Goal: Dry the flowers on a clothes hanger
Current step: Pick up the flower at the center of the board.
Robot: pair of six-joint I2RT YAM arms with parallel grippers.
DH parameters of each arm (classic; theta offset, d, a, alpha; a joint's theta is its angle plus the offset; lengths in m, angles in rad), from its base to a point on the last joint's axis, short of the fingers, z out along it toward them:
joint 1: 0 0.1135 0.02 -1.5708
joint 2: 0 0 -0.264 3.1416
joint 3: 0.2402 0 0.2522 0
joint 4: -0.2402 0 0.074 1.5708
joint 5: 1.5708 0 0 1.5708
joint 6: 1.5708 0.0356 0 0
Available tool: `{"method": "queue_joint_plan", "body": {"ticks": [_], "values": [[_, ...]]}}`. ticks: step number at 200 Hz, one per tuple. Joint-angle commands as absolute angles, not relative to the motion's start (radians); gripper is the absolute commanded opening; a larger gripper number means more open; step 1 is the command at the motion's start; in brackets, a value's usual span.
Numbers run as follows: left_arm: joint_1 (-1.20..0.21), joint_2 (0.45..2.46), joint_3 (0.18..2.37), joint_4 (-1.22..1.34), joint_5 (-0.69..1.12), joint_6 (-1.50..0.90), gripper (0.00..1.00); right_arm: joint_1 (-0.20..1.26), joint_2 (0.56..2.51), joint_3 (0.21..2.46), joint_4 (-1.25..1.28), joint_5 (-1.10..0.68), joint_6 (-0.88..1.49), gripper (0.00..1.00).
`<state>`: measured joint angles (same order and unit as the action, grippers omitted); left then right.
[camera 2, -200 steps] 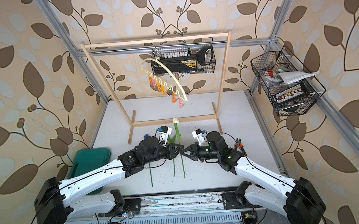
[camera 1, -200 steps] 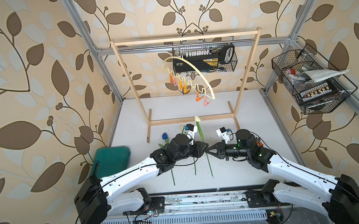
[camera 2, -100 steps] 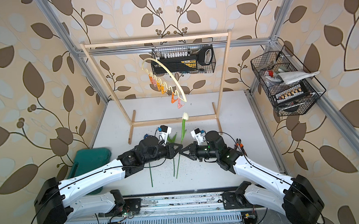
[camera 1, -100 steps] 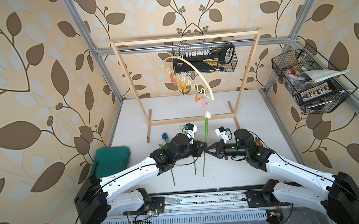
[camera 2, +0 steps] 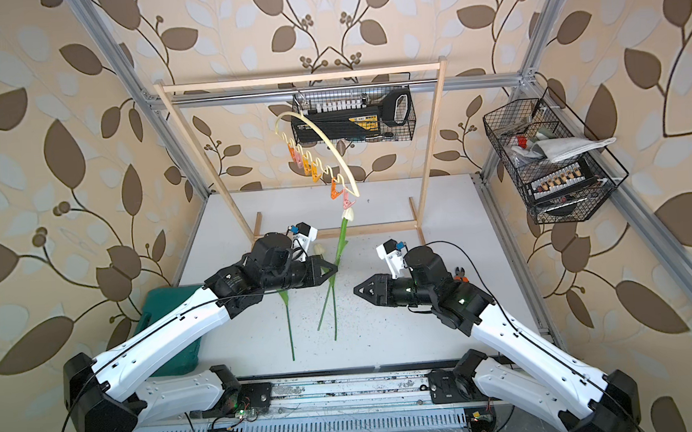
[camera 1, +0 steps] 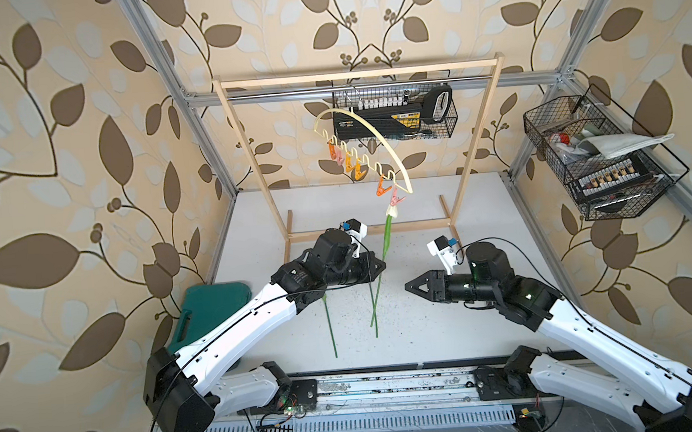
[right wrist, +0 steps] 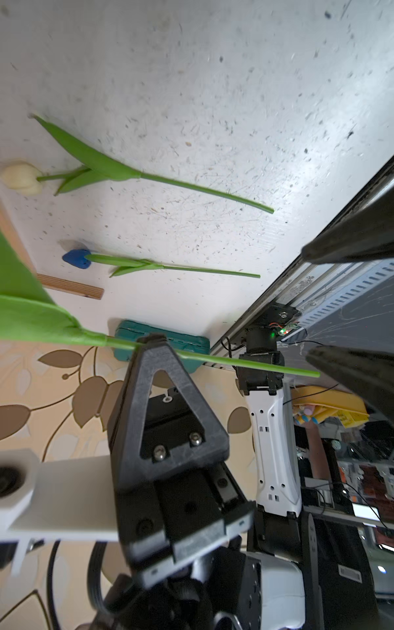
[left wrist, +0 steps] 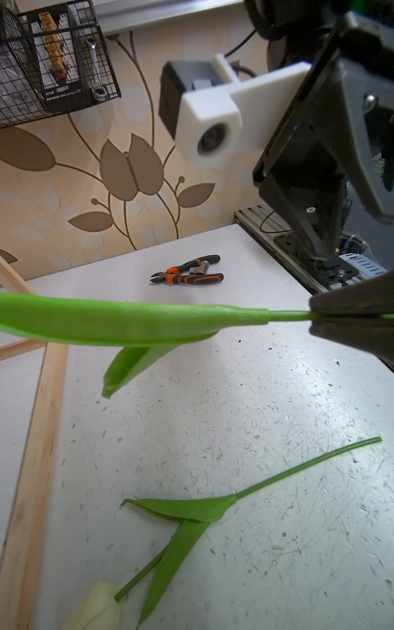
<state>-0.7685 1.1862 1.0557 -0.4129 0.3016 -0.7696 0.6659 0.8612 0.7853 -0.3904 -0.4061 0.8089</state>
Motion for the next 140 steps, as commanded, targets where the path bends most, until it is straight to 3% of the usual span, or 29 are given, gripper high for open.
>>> {"method": "queue_joint_plan", "body": {"ticks": [1, 64, 110, 140], "values": [[-0.714, 1.228, 1.125, -0.595, 0.491, -0.772, 0.0, 0.677, 0.835, 0.83, -0.632, -0.234, 0.537, 0.41], [-0.65, 1.278, 1.28, -0.868, 0.702, -0.822, 0.0, 0.804, 0.794, 0.829, -0.511, -0.217, 0.308, 0.53], [-0.561, 1.324, 1.337, -0.99, 0.857, -0.911, 0.0, 1.023, 0.781, 0.831, -0.371, -0.076, 0.162, 0.51], [-0.558, 1.37, 1.366, -1.061, 0.912, -0.914, 0.0, 1.204, 0.83, 0.866, -0.27, 0.112, -0.003, 0.48]]}}
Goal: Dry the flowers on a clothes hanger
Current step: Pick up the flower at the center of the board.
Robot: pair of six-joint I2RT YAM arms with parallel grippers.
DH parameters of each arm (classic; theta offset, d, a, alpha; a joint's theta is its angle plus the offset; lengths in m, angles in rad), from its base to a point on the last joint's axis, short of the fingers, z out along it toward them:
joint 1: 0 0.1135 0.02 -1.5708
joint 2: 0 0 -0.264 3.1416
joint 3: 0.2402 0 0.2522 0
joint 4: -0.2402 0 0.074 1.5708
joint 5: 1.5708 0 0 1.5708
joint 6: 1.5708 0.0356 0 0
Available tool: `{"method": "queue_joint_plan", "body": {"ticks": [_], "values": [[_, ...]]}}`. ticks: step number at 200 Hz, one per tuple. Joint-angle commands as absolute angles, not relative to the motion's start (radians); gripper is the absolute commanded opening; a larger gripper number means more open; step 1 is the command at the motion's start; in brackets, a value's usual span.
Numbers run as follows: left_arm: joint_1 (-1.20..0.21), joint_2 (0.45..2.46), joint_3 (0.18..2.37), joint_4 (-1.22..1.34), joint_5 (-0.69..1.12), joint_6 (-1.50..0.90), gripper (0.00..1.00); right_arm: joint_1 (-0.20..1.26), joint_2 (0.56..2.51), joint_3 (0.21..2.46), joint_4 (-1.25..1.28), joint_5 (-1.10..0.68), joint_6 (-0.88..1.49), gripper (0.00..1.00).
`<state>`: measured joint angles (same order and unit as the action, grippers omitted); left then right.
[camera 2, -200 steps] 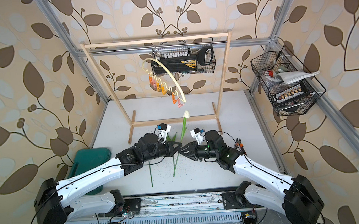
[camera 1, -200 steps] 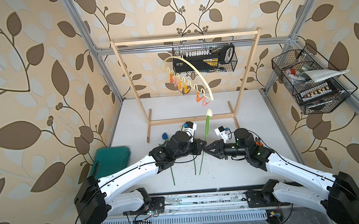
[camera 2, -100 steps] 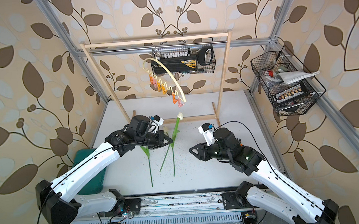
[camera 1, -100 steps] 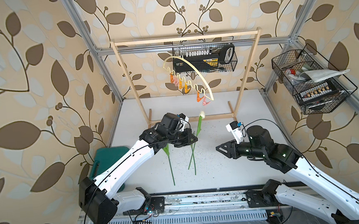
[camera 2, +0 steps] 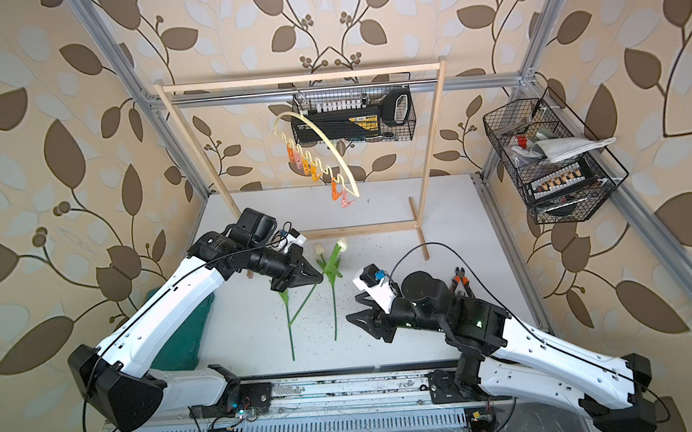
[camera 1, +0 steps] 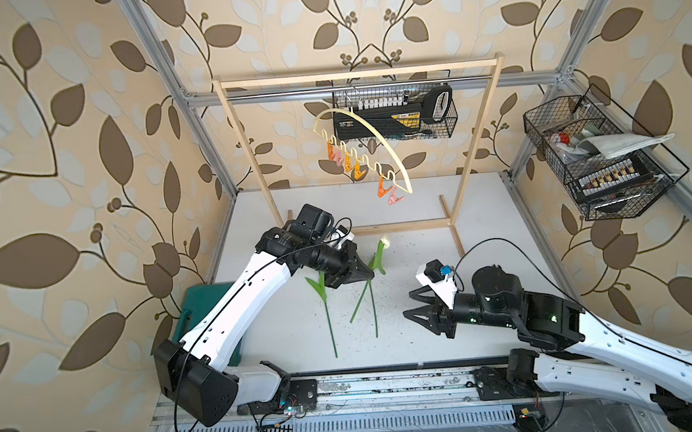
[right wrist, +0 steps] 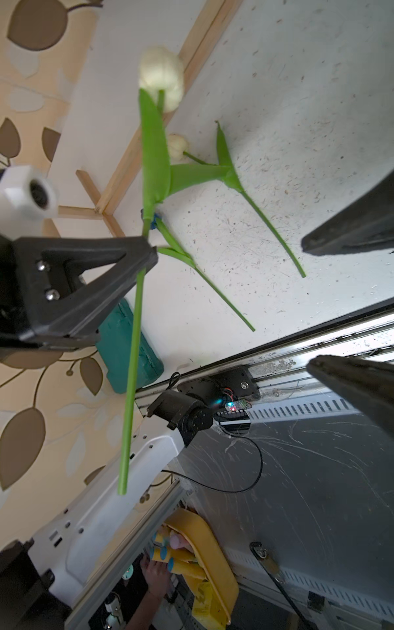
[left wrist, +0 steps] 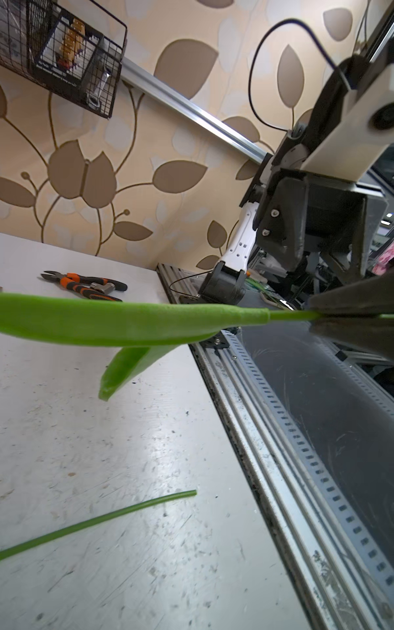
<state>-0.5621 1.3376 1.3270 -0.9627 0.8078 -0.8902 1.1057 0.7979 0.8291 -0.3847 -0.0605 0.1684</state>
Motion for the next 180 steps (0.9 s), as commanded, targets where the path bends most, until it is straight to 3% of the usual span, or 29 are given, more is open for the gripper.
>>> {"method": "queue_joint_plan", "body": {"ticks": [1, 40, 120, 180], "values": [[-0.558, 1.372, 1.367, -1.063, 0.914, -0.914, 0.0, 1.208, 0.832, 0.866, -0.267, 0.118, -0.009, 0.48], [-0.558, 1.392, 1.394, -1.093, 0.97, -0.915, 0.0, 1.316, 0.947, 0.917, -0.185, 0.273, -0.153, 0.46], [-0.558, 1.383, 1.389, -1.091, 0.991, -0.943, 0.0, 1.317, 1.031, 0.985, -0.165, 0.294, -0.25, 0.37], [-0.559, 1.373, 1.385, -1.088, 0.992, -0.937, 0.0, 1.316, 1.051, 0.958, -0.143, 0.302, -0.251, 0.35]]}}
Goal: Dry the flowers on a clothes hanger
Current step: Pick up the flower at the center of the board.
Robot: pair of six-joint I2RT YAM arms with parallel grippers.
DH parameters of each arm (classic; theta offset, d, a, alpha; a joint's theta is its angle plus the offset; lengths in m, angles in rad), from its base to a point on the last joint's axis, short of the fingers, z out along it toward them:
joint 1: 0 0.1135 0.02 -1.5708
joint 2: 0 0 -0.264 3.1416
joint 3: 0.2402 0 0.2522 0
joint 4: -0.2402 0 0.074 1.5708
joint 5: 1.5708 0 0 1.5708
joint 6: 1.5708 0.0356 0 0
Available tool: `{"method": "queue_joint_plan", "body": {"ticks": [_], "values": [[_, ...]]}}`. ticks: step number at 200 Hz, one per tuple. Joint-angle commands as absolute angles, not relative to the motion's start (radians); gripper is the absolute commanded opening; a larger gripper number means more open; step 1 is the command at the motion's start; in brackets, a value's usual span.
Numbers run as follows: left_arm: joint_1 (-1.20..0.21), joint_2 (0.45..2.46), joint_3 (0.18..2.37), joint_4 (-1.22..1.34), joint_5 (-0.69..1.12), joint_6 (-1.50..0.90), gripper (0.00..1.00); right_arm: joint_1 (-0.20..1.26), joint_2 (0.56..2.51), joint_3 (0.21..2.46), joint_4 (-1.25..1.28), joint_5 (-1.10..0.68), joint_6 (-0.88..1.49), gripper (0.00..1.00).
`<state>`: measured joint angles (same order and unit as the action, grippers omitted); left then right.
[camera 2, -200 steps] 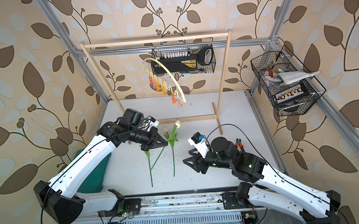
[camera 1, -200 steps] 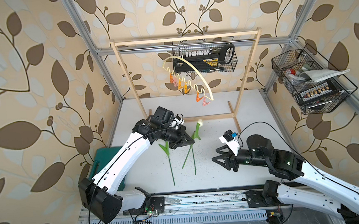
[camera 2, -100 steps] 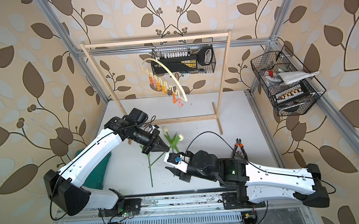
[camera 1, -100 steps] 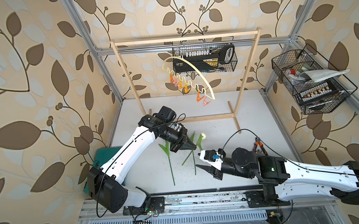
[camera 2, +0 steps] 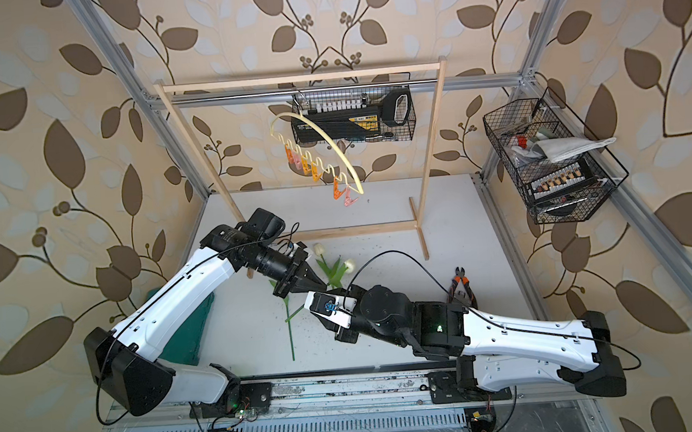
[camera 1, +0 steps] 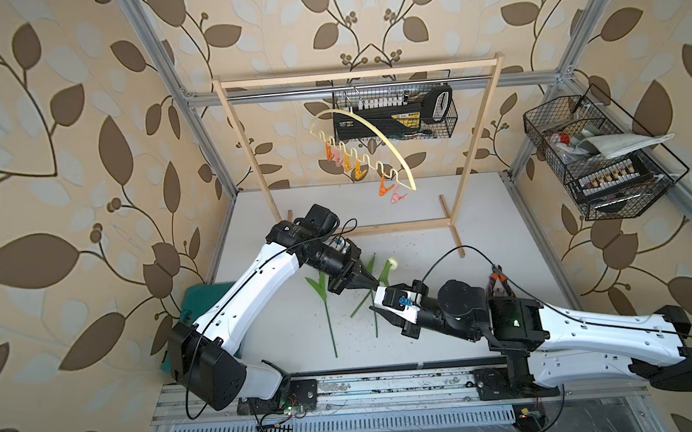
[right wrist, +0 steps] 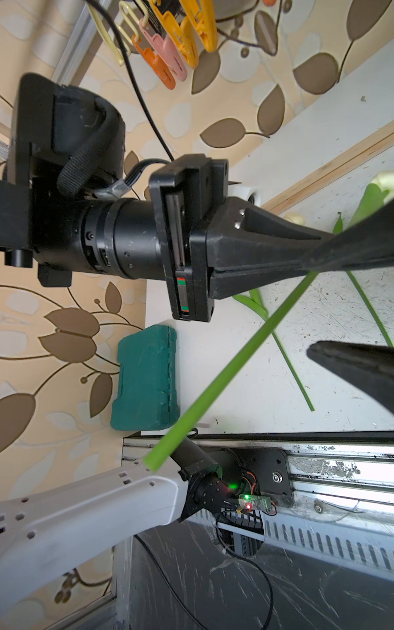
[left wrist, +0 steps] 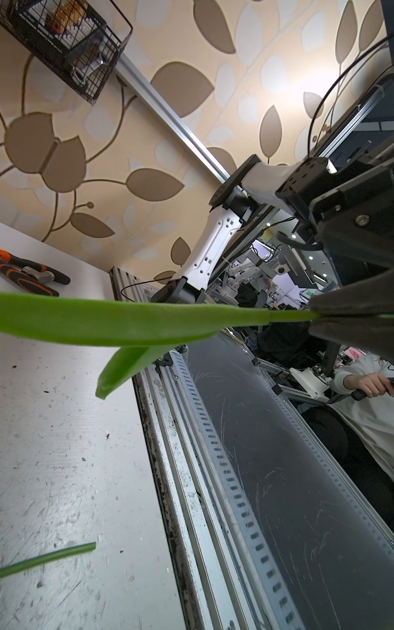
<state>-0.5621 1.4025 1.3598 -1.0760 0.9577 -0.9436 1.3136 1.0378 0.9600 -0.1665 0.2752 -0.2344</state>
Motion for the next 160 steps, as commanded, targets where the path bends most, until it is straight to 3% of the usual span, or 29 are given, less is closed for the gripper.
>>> {"method": "queue_joint_plan", "body": {"ticks": [1, 160], "values": [[-0.559, 1.374, 1.386, -1.088, 0.992, -0.937, 0.0, 1.316, 1.052, 0.958, -0.143, 0.302, -0.252, 0.35], [-0.558, 1.357, 1.381, -1.088, 0.996, -0.933, 0.0, 1.316, 1.126, 0.986, -0.106, 0.347, -0.29, 0.28]]}}
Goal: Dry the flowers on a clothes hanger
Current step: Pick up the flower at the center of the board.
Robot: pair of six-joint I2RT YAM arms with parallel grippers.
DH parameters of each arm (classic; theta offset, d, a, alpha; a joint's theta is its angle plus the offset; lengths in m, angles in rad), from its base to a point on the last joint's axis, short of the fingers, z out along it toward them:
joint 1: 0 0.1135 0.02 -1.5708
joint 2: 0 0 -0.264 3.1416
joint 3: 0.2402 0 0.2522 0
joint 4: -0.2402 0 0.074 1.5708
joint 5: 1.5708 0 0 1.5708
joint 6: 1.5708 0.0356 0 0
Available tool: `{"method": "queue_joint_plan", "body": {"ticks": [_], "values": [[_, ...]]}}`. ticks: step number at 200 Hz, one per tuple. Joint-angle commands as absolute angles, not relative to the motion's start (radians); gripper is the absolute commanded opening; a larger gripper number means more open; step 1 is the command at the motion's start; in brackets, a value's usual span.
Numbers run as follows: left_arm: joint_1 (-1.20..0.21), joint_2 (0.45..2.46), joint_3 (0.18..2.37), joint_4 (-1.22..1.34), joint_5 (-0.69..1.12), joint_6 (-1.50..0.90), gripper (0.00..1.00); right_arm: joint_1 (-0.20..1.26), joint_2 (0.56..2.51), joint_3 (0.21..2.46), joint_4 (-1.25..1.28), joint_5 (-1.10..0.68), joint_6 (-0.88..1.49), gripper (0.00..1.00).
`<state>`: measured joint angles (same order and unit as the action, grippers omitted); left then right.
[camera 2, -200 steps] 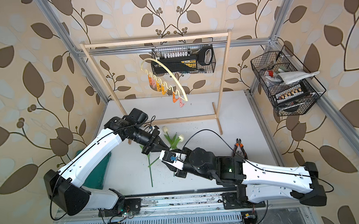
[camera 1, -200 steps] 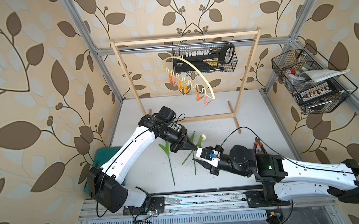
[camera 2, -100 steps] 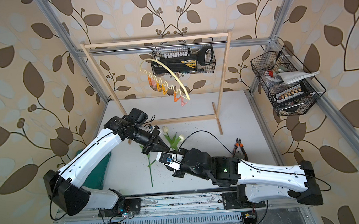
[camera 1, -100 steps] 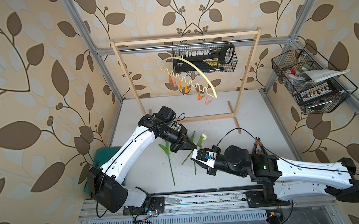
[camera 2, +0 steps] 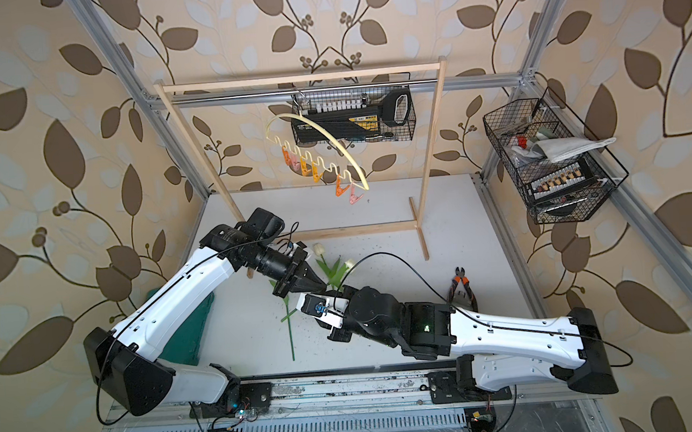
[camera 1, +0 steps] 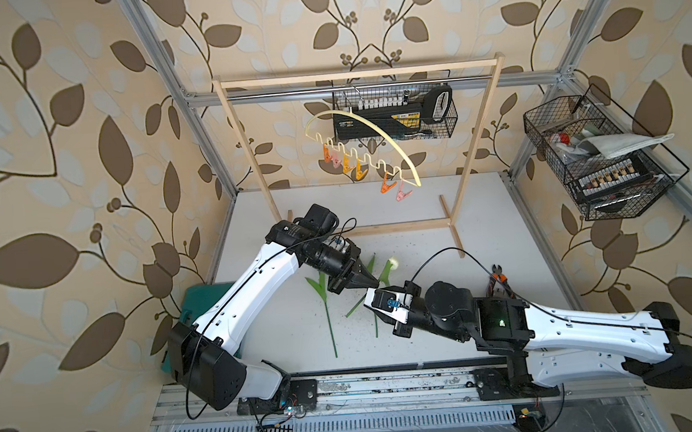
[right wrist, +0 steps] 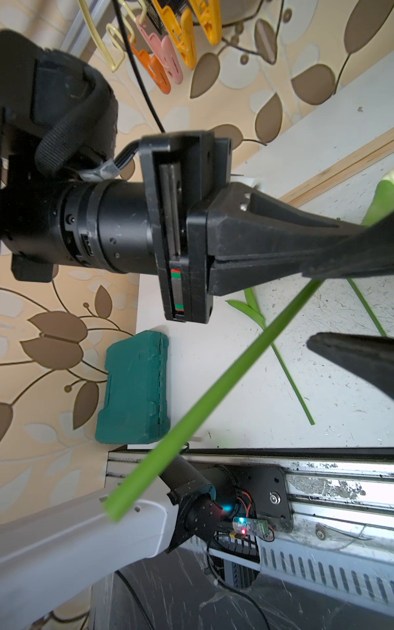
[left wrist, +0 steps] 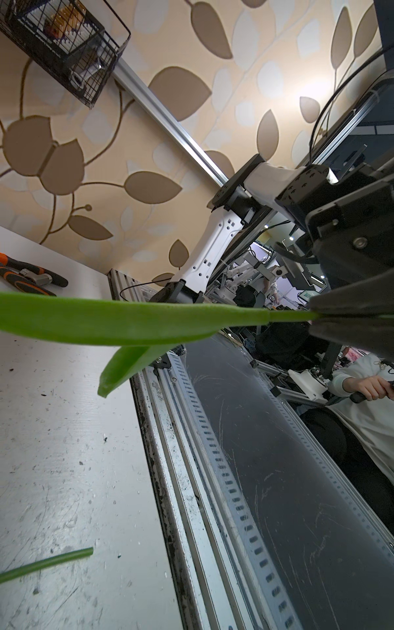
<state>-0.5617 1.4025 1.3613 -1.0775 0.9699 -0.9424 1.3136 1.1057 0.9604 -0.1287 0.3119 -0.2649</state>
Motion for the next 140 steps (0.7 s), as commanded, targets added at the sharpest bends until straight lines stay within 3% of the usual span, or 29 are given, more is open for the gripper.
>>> {"method": "queue_joint_plan", "body": {"ticks": [1, 63, 140], "values": [[-0.558, 1.357, 1.38, -1.089, 0.996, -0.933, 0.0, 1.316, 1.126, 0.986, -0.105, 0.348, -0.291, 0.29], [-0.558, 1.346, 1.374, -1.088, 0.996, -0.933, 0.0, 1.306, 1.131, 0.988, -0.083, 0.374, -0.302, 0.27], [-0.559, 1.338, 1.365, -1.086, 0.997, -0.931, 0.0, 1.305, 1.145, 0.992, -0.053, 0.389, -0.314, 0.18]]}}
